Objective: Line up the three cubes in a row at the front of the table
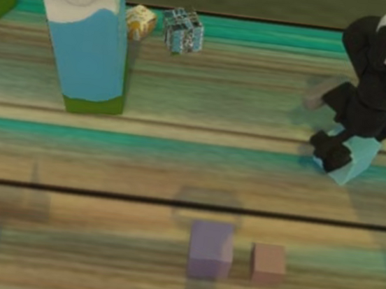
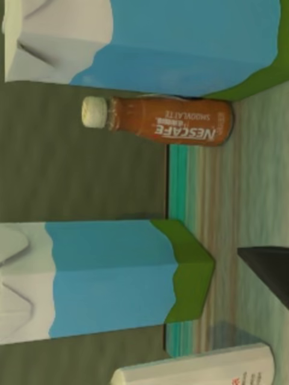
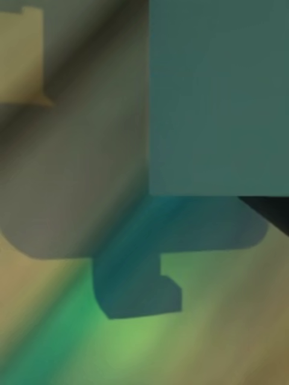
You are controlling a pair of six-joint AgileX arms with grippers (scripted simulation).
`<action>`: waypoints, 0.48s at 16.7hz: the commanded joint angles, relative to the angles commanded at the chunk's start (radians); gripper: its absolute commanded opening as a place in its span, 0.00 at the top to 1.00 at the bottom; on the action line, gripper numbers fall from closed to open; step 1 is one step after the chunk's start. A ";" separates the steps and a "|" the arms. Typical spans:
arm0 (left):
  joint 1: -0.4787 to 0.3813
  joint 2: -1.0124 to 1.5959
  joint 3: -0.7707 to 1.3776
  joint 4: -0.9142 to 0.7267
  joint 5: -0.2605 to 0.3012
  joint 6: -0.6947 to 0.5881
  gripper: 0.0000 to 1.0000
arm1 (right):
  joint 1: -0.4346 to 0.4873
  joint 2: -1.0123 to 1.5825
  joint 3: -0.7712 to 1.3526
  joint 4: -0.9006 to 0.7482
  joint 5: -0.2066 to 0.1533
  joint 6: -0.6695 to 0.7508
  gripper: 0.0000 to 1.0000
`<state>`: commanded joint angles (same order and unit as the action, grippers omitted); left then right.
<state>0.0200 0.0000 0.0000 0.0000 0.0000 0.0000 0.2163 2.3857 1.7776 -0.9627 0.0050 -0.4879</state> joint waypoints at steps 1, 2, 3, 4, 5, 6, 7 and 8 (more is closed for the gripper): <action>0.000 0.000 0.000 0.000 0.000 0.000 0.00 | 0.000 0.000 0.000 0.000 0.000 0.000 1.00; 0.000 0.000 0.000 0.000 0.000 0.000 0.00 | 0.000 0.000 0.000 0.000 0.000 0.000 1.00; 0.000 0.000 0.000 0.000 0.000 0.000 0.00 | 0.000 0.000 0.000 0.000 0.000 0.000 1.00; 0.000 0.000 0.000 0.000 0.000 0.000 0.00 | 0.000 0.000 0.000 0.000 0.000 0.000 1.00; 0.000 0.000 0.000 0.000 0.000 0.000 0.00 | 0.000 0.000 0.000 0.000 0.000 0.000 1.00; 0.000 0.000 0.000 0.000 0.000 0.000 0.00 | 0.000 0.000 0.000 0.000 0.000 0.000 1.00; 0.000 0.000 0.000 0.000 0.000 0.000 0.00 | 0.000 0.000 0.000 0.000 0.000 0.000 1.00; 0.000 0.000 0.000 0.000 0.000 0.000 0.00 | 0.000 0.000 0.000 0.000 0.000 0.000 1.00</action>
<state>0.0200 0.0000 0.0000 0.0000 0.0000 0.0000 0.2163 2.3857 1.7776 -0.9627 0.0050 -0.4879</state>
